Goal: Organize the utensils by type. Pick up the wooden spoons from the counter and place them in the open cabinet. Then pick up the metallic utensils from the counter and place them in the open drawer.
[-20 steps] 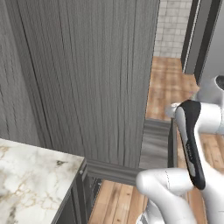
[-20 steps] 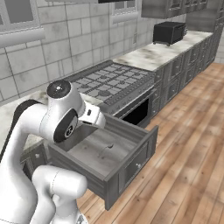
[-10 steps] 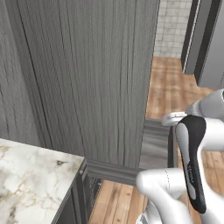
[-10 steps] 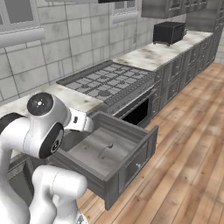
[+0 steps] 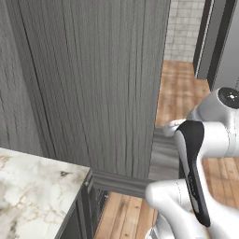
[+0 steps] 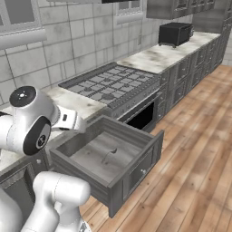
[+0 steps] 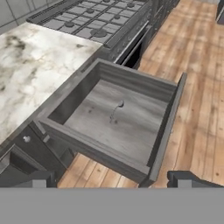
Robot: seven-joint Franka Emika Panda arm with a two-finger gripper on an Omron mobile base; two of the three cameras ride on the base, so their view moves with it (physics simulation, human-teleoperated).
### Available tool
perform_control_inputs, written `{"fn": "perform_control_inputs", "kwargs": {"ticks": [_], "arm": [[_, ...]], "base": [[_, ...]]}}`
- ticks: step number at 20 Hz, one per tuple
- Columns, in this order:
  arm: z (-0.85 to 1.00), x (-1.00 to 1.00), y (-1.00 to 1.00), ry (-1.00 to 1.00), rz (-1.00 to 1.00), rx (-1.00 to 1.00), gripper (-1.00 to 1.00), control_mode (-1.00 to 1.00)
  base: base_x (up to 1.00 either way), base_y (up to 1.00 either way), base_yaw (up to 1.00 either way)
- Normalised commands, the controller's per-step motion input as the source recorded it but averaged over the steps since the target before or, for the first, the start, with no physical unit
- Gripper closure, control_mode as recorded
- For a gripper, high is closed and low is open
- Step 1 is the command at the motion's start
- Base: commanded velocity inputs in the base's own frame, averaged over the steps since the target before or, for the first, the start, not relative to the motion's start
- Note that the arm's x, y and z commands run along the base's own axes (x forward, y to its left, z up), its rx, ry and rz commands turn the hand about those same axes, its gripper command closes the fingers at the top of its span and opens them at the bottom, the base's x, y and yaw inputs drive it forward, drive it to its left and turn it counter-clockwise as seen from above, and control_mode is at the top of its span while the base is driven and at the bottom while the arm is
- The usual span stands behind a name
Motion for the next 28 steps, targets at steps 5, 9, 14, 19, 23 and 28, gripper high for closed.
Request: {"fn": "perform_control_inputs", "kwargs": {"ticks": [5, 9, 14, 19, 23, 28], "arm": [[0.0, -0.11, -0.01, 0.01, 0.0, 0.0, -1.0, -1.0], [0.0, -0.19, 0.0, 0.0, 0.0, 0.0, -1.0, -1.0], [0.0, -0.09, -0.01, -0.01, 0.0, 0.0, -1.0, -1.0], [0.0, 0.0, 0.0, 0.0, 0.0, 0.0, -1.0, 1.0], [0.0, 0.0, 0.0, 0.0, 0.0, 0.0, -1.0, 1.0], [0.0, 0.0, 0.0, 0.0, 0.0, 0.0, -1.0, 1.0]], "base": [[0.0, 0.0, 0.0], [0.0, 0.0, 0.0], [0.0, 0.0, 0.0], [-0.62, -0.15, 0.0], [-1.0, -0.27, -0.04], [-0.84, -0.16, -0.03]]}}
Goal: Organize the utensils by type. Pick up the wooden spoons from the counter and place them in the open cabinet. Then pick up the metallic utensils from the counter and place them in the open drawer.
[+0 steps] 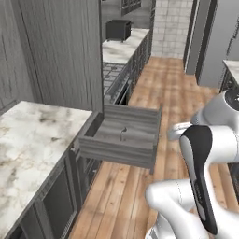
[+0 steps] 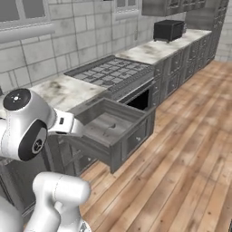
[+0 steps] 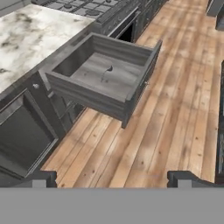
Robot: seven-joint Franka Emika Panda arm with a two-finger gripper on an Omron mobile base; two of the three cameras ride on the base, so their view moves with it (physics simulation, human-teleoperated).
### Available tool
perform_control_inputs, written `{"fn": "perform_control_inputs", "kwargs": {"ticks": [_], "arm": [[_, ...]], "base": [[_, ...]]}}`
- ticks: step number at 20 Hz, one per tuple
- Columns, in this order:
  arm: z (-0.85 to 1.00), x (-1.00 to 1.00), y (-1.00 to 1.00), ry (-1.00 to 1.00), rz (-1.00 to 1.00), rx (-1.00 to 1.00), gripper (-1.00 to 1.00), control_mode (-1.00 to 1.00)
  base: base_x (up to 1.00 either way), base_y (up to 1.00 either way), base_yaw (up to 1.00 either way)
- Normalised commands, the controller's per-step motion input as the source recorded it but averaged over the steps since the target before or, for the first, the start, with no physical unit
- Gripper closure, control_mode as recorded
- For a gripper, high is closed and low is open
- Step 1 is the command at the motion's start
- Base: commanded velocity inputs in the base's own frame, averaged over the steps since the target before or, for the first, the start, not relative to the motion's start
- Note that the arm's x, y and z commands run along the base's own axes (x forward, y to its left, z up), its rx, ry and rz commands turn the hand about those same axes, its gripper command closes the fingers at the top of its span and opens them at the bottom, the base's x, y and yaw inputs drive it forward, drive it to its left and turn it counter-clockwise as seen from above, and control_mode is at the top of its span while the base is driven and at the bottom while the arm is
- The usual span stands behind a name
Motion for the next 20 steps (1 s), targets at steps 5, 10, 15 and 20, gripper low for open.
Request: {"fn": "perform_control_inputs", "kwargs": {"ticks": [5, 10, 15, 20], "arm": [[0.0, 0.0, 0.0, 0.0, 0.0, 0.0, -1.0, 1.0], [0.0, 0.0, 0.0, 0.0, 0.0, 0.0, -1.0, 1.0], [0.0, 0.0, 0.0, 0.0, 0.0, 0.0, -1.0, 1.0], [0.0, 0.0, 0.0, 0.0, 0.0, 0.0, -1.0, 1.0]], "base": [[-0.19, 0.05, 0.14], [0.01, 0.38, 0.49], [0.15, 0.27, 0.77], [0.14, 0.29, 0.77]]}}
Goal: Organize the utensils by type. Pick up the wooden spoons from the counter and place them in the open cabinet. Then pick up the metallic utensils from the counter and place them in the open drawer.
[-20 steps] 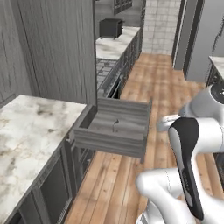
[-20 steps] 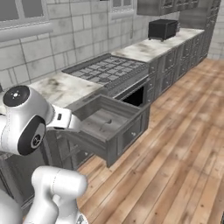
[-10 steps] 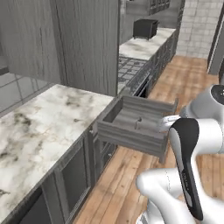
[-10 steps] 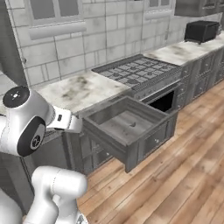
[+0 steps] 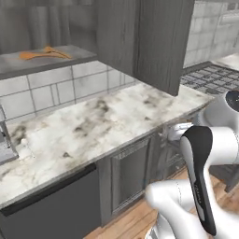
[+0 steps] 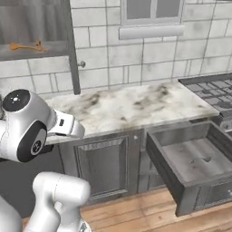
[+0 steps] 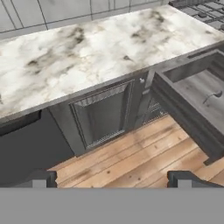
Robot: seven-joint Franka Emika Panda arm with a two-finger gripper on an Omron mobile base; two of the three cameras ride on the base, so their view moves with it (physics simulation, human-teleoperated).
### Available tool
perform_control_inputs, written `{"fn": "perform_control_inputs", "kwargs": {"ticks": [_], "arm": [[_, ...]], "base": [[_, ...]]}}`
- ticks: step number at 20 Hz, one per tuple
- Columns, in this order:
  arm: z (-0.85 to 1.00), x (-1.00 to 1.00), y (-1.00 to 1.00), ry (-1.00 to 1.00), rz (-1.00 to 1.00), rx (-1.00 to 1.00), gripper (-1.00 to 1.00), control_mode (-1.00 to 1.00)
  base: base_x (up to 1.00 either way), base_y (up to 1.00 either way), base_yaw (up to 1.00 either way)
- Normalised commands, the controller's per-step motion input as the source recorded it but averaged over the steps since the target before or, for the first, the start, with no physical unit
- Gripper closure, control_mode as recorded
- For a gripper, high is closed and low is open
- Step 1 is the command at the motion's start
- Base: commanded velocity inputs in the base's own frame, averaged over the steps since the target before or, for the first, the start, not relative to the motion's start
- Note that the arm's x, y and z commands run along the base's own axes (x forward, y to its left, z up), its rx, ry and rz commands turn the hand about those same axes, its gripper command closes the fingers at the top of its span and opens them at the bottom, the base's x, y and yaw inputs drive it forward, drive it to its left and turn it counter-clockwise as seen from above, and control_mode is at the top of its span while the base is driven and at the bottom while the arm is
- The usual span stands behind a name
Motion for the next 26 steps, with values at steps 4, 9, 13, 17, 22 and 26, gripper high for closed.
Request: {"fn": "perform_control_inputs", "kwargs": {"ticks": [4, 9, 13, 17, 22, 26], "arm": [[0.0, 0.0, 0.0, 0.0, 0.0, 0.0, -1.0, 1.0], [0.0, 0.0, 0.0, 0.0, 0.0, 0.0, -1.0, 1.0], [0.0, 0.0, 0.0, 0.0, 0.0, 0.0, -1.0, 1.0], [0.0, 0.0, 0.0, 0.0, 0.0, 0.0, -1.0, 1.0], [0.0, 0.0, 0.0, 0.0, 0.0, 0.0, -1.0, 1.0], [0.0, 0.0, 0.0, 0.0, 0.0, 0.0, -1.0, 1.0]], "base": [[0.32, 0.32, 0.71], [0.47, 0.29, 0.59], [0.52, 0.46, 0.47], [0.47, 0.63, 0.16], [0.33, 0.63, 0.01], [0.31, 0.38, 0.0]]}}
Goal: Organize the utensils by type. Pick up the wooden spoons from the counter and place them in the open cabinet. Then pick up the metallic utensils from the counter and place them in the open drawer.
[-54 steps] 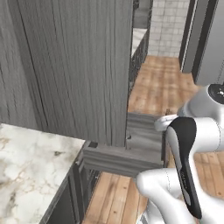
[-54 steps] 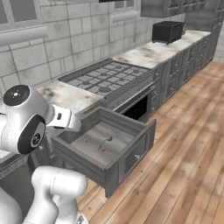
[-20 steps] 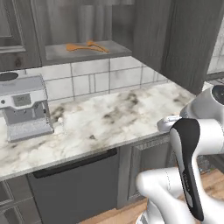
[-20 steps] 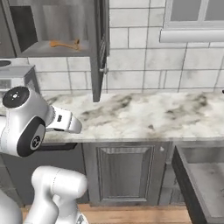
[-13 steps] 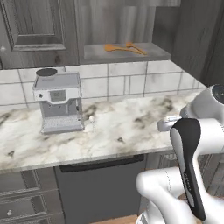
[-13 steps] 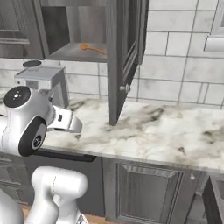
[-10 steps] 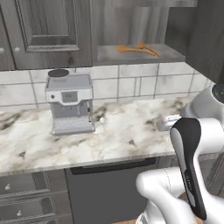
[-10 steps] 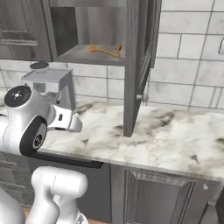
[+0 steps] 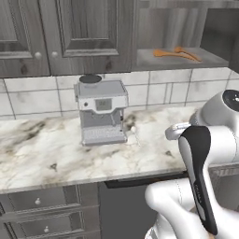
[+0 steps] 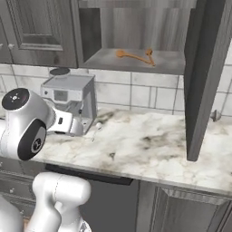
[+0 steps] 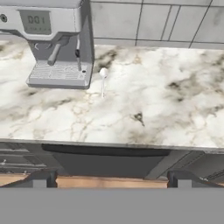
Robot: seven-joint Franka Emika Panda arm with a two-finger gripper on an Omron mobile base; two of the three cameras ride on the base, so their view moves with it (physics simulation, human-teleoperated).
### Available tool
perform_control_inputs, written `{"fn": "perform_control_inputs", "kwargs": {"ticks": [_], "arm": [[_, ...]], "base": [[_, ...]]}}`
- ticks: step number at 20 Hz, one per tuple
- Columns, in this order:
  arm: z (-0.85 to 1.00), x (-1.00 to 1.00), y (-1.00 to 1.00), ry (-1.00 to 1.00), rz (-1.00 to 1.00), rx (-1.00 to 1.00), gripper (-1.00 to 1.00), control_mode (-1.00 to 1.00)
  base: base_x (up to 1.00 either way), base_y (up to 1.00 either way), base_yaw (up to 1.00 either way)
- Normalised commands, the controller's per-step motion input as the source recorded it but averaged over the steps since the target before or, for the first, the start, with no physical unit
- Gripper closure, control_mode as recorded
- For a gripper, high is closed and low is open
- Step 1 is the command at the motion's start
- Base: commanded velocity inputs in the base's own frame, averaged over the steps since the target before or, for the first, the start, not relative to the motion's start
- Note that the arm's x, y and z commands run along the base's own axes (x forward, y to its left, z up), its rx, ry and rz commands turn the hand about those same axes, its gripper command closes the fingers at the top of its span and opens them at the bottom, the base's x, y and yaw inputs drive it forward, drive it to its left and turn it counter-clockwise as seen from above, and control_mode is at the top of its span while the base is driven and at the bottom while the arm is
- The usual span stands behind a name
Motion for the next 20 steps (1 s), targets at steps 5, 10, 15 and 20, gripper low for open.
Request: {"fn": "perform_control_inputs", "kwargs": {"ticks": [5, 10, 15, 20], "arm": [[0.0, 0.0, 0.0, 0.0, 0.0, 0.0, -1.0, 1.0], [0.0, 0.0, 0.0, 0.0, 0.0, 0.0, -1.0, 1.0], [0.0, 0.0, 0.0, 0.0, 0.0, 0.0, -1.0, 1.0], [0.0, 0.0, 0.0, 0.0, 0.0, 0.0, -1.0, 1.0]], "base": [[0.53, 0.18, 0.0], [0.62, 0.19, 0.0], [0.39, 0.21, 0.0], [0.0, 0.0, 0.0]]}}
